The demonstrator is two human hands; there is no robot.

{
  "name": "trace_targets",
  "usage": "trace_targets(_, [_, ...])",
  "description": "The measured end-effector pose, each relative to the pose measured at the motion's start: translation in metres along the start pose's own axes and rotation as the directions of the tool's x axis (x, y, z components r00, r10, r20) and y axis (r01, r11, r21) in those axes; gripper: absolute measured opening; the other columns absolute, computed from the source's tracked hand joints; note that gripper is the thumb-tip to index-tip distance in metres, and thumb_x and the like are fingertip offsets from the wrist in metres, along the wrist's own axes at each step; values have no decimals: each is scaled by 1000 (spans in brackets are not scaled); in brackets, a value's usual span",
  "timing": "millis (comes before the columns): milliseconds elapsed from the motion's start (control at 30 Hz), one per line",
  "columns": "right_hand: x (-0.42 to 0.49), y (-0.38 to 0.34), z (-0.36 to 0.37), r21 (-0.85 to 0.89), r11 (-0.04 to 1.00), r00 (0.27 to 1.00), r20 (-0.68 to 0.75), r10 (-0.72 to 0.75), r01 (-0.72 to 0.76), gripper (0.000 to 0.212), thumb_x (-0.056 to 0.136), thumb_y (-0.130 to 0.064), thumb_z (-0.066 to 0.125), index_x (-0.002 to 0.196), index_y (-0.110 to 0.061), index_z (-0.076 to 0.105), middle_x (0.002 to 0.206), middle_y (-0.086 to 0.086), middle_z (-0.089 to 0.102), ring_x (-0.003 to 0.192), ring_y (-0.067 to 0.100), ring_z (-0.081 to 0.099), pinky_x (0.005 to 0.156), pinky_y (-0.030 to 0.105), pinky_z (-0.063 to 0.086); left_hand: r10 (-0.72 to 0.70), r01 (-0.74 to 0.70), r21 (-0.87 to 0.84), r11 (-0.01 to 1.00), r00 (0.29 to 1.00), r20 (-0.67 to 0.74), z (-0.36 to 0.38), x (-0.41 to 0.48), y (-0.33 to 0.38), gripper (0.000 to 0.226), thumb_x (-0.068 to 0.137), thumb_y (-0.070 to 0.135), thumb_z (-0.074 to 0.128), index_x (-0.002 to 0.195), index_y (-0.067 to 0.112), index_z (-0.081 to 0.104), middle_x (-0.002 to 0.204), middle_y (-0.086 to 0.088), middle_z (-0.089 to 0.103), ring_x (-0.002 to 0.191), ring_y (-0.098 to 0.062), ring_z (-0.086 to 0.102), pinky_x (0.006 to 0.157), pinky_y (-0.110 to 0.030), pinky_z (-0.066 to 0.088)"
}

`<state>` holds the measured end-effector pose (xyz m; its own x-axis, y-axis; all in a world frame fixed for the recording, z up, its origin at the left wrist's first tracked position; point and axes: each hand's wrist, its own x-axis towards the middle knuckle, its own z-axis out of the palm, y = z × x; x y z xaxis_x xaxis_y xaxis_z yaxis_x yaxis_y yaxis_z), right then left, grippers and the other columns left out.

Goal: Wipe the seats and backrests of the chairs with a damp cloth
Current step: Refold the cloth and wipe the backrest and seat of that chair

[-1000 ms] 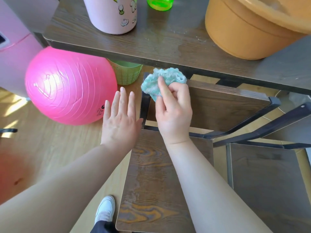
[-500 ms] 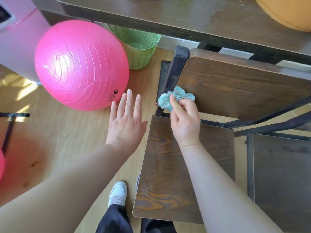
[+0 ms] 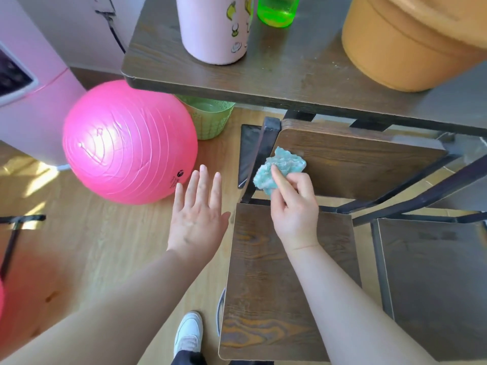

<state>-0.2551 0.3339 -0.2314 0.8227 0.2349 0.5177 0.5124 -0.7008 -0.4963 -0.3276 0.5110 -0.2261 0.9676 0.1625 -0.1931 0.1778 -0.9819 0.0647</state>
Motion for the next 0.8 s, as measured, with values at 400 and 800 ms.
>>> trace_targets(400, [49,-13,13,-139,963,973,15,-232,232,35,98,-7,47,129,-6,63,92,14,59,82,27,56,69,35,54,32,-33,-40,999,999,-41,3,-2,-19,77,100,56,16,155,15,-17,164,-12,-18,153,-26,-14,124,-49,-2])
trace_targets(800, [-50,42,96,-227,969,950,312,-27,102,47,81,5,71,126,-7,65,96,9,57,90,27,53,56,38,55,38,-36,-21,999,994,106,62,-1,-34,78,103,55,19,149,15,-29,163,-13,-24,151,-25,-20,124,-48,-4])
